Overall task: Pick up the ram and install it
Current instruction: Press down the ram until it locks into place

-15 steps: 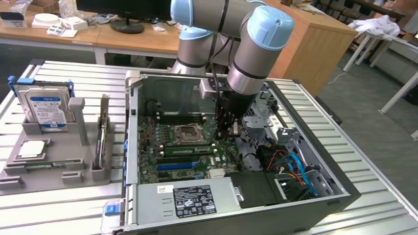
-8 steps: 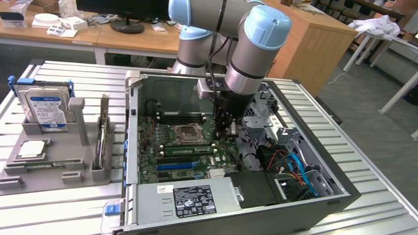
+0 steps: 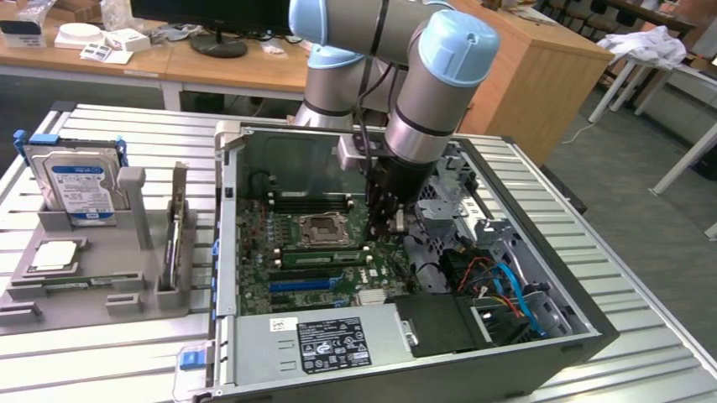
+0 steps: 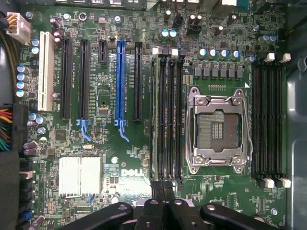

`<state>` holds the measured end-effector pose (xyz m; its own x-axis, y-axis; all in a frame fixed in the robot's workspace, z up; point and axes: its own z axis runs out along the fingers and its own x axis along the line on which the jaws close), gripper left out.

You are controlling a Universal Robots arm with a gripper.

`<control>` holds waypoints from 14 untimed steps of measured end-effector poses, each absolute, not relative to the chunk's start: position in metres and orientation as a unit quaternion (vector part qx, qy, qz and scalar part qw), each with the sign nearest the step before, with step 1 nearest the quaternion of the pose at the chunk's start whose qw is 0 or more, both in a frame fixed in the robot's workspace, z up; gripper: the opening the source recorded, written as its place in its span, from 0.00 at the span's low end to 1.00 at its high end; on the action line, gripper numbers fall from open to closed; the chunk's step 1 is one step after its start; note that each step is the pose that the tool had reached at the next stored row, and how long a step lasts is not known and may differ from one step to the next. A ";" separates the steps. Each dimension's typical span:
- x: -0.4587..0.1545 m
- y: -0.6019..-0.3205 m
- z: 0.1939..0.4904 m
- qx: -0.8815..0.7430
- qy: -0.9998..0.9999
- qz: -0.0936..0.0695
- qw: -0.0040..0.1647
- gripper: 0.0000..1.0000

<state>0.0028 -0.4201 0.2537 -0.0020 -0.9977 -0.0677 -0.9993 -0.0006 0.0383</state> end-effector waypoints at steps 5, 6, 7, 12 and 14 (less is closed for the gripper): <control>0.003 -0.420 0.251 -0.706 0.707 0.037 0.010 0.11; 0.003 -0.420 0.250 -0.706 0.707 0.037 0.010 0.11; 0.003 -0.420 0.249 -0.706 0.707 0.037 0.010 0.11; 0.003 -0.420 0.246 -0.706 0.707 0.037 0.010 0.11; 0.003 -0.420 0.246 -0.706 0.707 0.037 0.010 0.11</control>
<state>0.0028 -0.4201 0.2455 -0.0020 -0.9977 -0.0675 -0.9993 -0.0006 0.0383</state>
